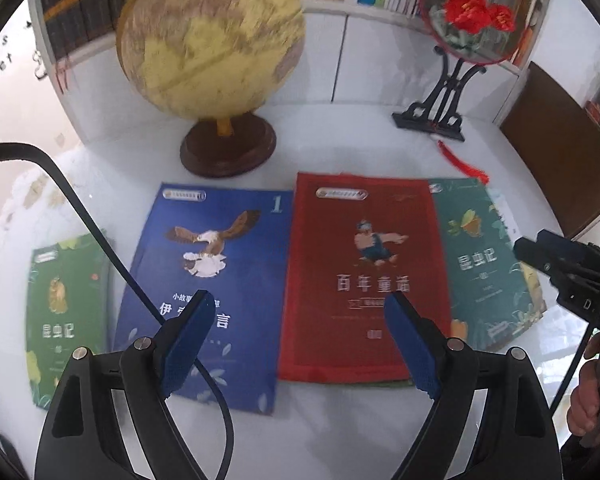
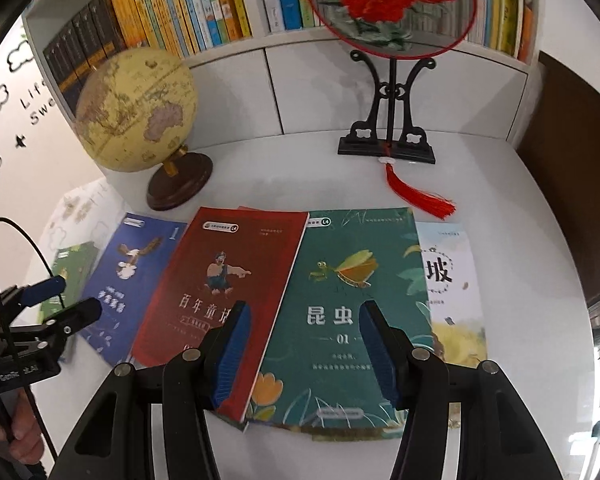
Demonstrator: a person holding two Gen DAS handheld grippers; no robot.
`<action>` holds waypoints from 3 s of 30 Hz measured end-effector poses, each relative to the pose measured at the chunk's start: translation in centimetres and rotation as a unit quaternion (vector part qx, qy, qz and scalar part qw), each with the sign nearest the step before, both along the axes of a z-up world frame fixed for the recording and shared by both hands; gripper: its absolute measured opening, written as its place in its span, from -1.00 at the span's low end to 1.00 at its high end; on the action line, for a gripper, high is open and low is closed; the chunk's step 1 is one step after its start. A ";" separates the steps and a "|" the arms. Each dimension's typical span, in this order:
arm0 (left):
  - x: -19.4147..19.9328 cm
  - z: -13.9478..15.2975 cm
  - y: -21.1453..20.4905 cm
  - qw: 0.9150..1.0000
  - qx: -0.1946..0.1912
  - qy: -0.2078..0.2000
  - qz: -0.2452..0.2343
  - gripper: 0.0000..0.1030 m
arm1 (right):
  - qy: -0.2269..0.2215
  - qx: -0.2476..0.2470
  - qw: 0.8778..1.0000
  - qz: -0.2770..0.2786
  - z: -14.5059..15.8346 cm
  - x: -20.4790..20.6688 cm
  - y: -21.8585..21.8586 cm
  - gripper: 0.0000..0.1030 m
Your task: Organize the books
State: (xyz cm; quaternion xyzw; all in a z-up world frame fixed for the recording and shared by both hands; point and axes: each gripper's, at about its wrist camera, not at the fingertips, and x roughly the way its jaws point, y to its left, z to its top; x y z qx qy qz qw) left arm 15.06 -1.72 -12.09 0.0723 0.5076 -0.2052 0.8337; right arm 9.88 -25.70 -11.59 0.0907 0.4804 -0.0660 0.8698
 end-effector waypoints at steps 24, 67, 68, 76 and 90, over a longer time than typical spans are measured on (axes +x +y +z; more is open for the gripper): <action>4.1 -6.8 -2.5 0.999 0.023 0.034 -0.002 0.63 | 0.037 -0.007 0.999 0.007 -8.0 7.9 0.2 0.04; 0.2 -7.1 -0.8 0.991 -0.081 0.097 -0.050 0.57 | 0.028 0.308 0.951 0.026 -10.8 7.6 1.7 -0.26; -0.6 -7.0 -0.2 0.991 -0.076 0.098 -0.044 0.57 | 0.030 0.288 0.956 0.036 -10.6 7.6 2.2 -0.36; -6.0 -7.0 4.2 0.986 -0.093 0.141 0.005 0.57 | 0.019 0.051 0.987 0.149 -8.8 6.6 7.6 -0.51; -5.0 -8.4 3.5 0.979 -0.138 0.147 0.039 0.57 | -0.002 -0.022 0.980 0.200 -8.6 5.5 7.9 -0.52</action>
